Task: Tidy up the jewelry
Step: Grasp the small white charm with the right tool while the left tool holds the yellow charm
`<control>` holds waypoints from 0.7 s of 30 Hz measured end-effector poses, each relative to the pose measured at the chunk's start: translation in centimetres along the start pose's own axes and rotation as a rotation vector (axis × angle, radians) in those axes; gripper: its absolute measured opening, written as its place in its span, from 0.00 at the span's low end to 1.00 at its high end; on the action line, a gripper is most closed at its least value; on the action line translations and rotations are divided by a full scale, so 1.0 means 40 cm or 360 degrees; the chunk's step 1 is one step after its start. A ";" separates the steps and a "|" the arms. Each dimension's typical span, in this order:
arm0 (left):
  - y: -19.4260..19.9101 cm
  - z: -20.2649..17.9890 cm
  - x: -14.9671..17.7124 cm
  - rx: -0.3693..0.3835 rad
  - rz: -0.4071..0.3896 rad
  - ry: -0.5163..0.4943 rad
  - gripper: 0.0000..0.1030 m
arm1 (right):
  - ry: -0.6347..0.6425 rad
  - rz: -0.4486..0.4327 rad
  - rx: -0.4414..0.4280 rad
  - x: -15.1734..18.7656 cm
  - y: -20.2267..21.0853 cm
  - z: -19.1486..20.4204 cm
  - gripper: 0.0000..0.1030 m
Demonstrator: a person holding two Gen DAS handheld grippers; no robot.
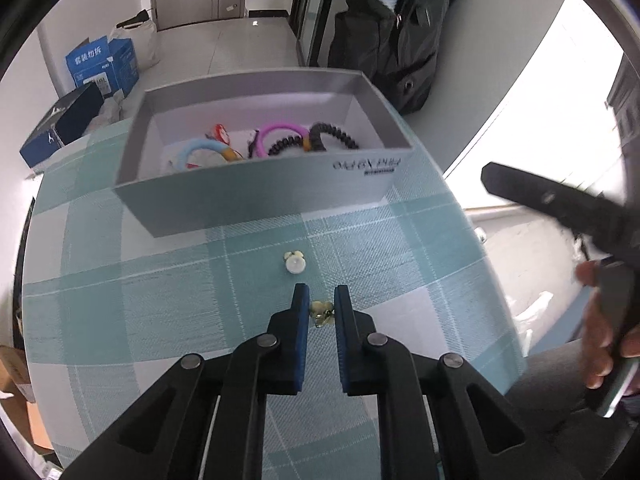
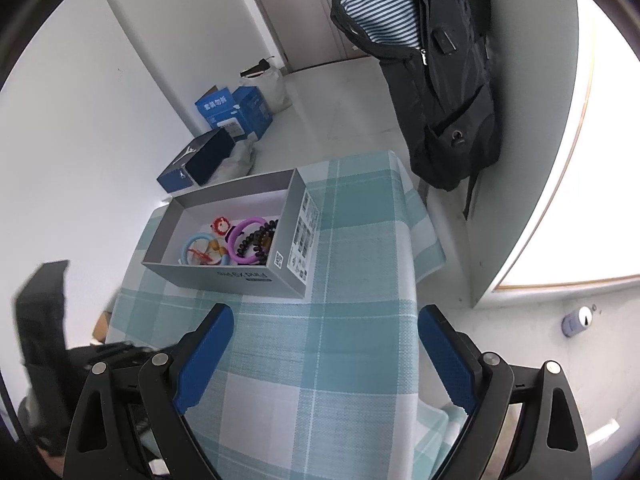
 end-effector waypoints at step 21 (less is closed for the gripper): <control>0.147 0.175 -0.061 -0.0034 -0.0259 0.0277 0.08 | 0.0336 0.0345 -0.0337 0.116 -0.138 0.200 0.85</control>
Point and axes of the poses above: each gripper's, at about its wrist camera, not at the fingertips, and y roughly against the way its jaws point, z to its left, x to its underside, the point moved 3 cm from there along -y, roughly the way its jaws point, and after that the axes turned 9 degrees about -z, right-handed, at the moved point
